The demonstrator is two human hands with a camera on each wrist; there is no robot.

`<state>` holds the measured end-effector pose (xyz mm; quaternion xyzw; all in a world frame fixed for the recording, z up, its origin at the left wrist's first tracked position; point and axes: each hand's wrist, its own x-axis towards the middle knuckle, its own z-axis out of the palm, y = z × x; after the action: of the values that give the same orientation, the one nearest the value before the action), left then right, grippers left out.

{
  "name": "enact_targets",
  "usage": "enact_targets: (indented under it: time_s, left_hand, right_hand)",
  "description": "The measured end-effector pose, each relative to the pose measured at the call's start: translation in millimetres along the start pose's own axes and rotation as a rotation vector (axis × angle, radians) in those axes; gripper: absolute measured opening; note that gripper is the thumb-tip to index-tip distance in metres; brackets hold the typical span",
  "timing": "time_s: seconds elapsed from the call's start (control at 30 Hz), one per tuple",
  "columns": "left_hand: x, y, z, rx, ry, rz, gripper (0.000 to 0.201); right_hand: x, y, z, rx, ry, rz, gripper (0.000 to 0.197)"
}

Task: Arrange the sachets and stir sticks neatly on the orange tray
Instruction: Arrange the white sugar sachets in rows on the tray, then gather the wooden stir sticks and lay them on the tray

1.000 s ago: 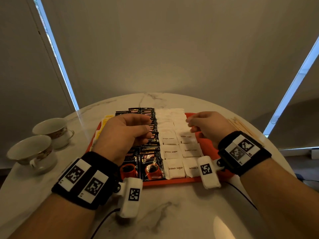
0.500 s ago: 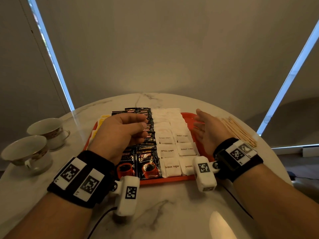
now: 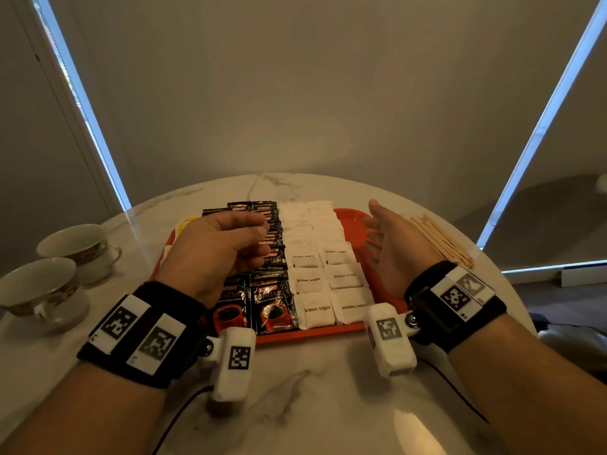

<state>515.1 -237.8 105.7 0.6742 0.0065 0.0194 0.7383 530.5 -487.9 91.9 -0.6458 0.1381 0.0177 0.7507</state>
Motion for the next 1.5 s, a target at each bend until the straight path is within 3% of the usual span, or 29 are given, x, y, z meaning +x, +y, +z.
enact_targets:
  time_s: [0.4, 0.53, 0.67, 0.7, 0.8, 0.83, 0.93, 1.07, 1.23, 1.37, 1.5]
  left_hand:
    - [-14, 9, 13, 0.013, -0.025, -0.019, 0.015]
    - [-28, 10, 20, 0.205, -0.097, 0.005, 0.012]
    - [-48, 1, 24, 0.564, -0.203, 0.007, 0.013]
    - [-53, -2, 25, 0.677, -0.218, 0.018, 0.015]
    - [-64, -6, 30, 0.899, -0.227, 0.034, 0.020]
    - [-68, -7, 32, 0.953, -0.231, 0.033, 0.020]
    - [-75, -10, 36, 1.188, -0.261, 0.049, 0.016]
    - [-73, -10, 43, 1.318, -0.243, 0.028, 0.014]
    - [-60, -7, 49, 1.362, -0.253, -0.025, 0.009]
    - [-40, -8, 49, 1.261, -0.236, -0.105, 0.011]
    - [-16, -9, 50, 1.287, -0.176, -0.097, 0.011]
  right_hand:
    - [-44, 23, -9, 0.082, -0.017, 0.012, 0.077]
    - [-61, 23, -8, 0.135, -0.057, 0.058, 0.063]
    - [-64, 20, -13, 0.134, -0.072, 0.057, 0.074]
    - [-65, 17, -15, 0.114, -0.054, 0.041, 0.069]
    - [-55, -3, -32, -0.052, 0.080, -0.077, 0.020]
    - [-49, -13, -40, -0.156, 0.139, -0.126, 0.012]
    - [-26, -41, -59, -0.503, 0.280, -0.139, 0.029]
    - [5, -60, -73, -0.873, 0.297, -0.027, 0.044]
    - [31, -58, -81, -0.945, 0.175, 0.135, 0.050]
    - [46, -59, -86, -1.096, 0.125, 0.202, 0.058]
    - [64, -57, -86, -1.109, 0.057, 0.274, 0.073]
